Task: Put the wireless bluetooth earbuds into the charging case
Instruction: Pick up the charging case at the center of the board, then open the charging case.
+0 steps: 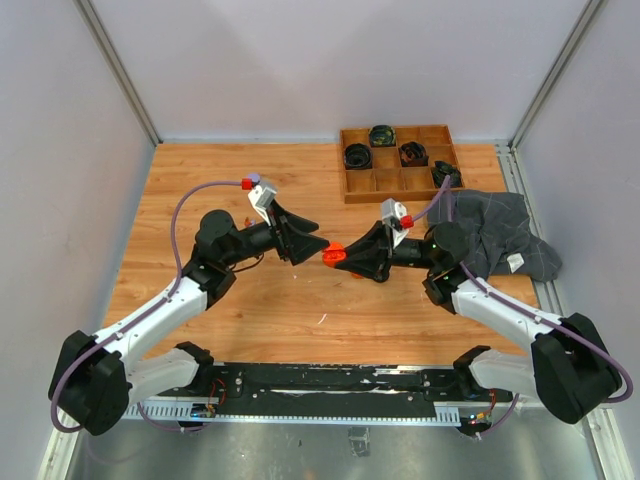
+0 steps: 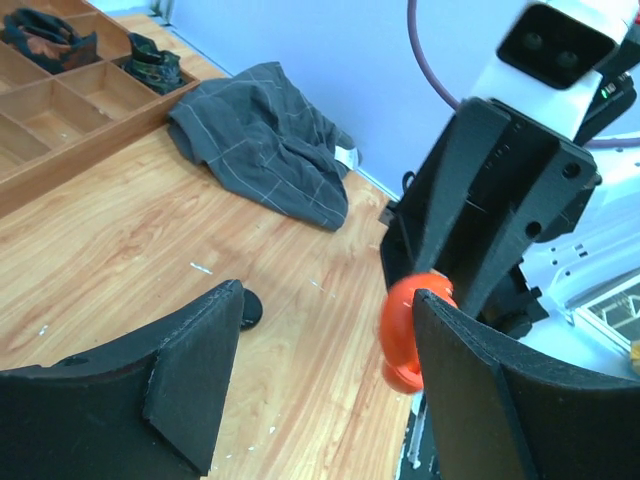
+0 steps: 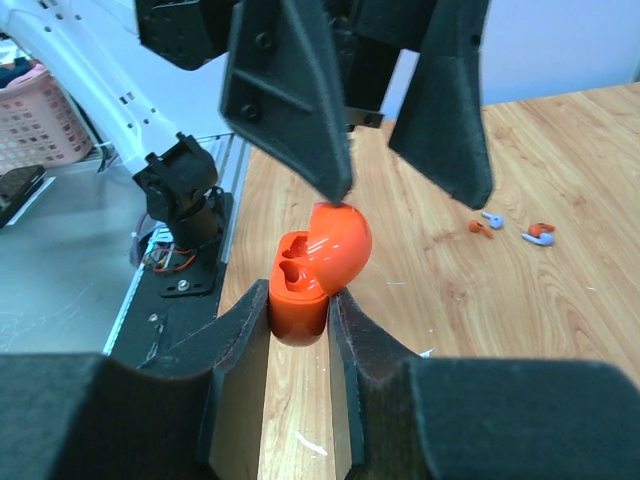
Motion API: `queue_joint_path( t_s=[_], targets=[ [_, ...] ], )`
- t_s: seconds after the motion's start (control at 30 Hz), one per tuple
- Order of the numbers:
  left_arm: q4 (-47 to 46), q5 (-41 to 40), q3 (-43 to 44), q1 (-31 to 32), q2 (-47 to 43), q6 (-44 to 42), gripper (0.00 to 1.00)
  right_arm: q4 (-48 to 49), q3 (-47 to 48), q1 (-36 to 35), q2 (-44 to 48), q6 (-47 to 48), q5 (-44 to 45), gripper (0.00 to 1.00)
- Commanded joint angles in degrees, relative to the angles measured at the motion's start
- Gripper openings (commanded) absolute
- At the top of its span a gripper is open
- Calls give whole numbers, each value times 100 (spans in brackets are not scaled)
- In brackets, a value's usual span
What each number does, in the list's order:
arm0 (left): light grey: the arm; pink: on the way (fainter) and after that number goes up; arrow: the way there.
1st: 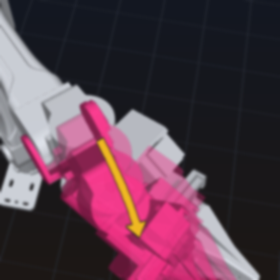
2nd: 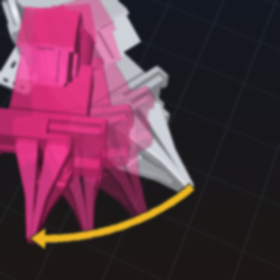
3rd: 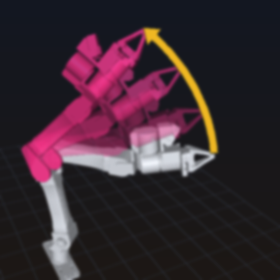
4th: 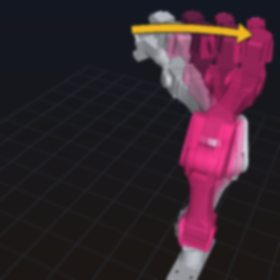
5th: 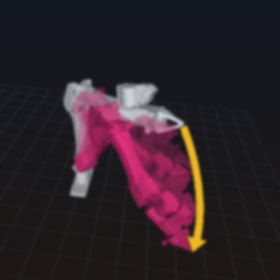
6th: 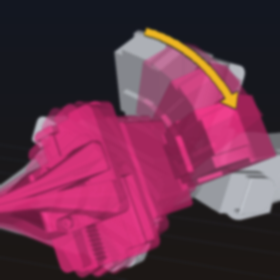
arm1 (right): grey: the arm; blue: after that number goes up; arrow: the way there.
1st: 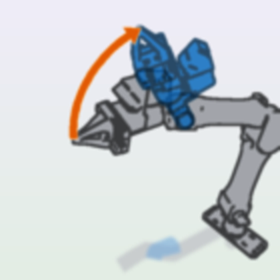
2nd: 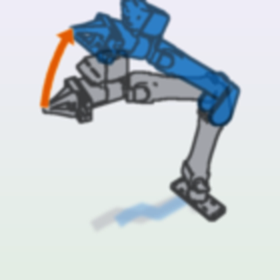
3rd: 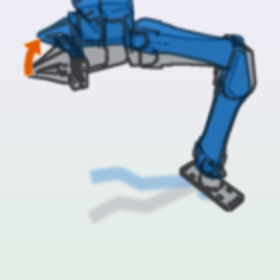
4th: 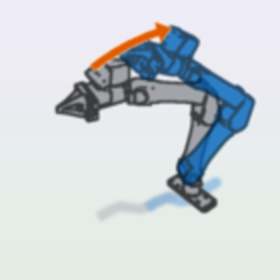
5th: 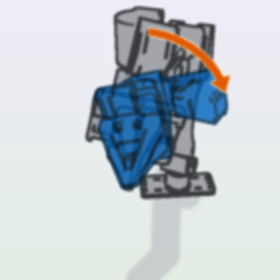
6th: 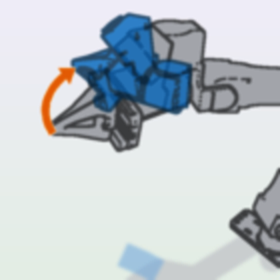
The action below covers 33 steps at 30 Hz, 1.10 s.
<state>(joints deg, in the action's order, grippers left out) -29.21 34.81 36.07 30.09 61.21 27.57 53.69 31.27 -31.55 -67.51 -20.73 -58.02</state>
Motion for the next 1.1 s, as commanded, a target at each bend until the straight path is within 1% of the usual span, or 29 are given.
queue_joint_path(
  t_s=[0.0, 0.2, 0.33, 0.63, 0.8, 0.9, 1.07],
  targets=[
    [-90, -158, 56, -140, 30, 97, 73, 317, 28, -158, 18, 92, -332, 1],
    [-140, -148, -17, -227, 34, 207, 73, 282, 29, -167, 9, 127, -247, 1],
    [-210, -125, -100, -284, -121, 249, 73, -76, 46, -163, 33, 365, -17, 1],
    [-303, 1027, -413, -269, -462, -179, 74, -284, 128, -167, 58, 350, 340, 1],
    [-304, 1255, -381, -64, -359, -511, 72, -267, 255, -172, -46, 118, 266, 2],
    [-309, 1336, -267, 5, -167, -607, 67, -210, 287, -185, -70, 36, 211, 2],
    [-515, 1475, -162, 15, 61, -541, 56, -235, 308, -239, -91, 30, 85, 4]
  ],
)
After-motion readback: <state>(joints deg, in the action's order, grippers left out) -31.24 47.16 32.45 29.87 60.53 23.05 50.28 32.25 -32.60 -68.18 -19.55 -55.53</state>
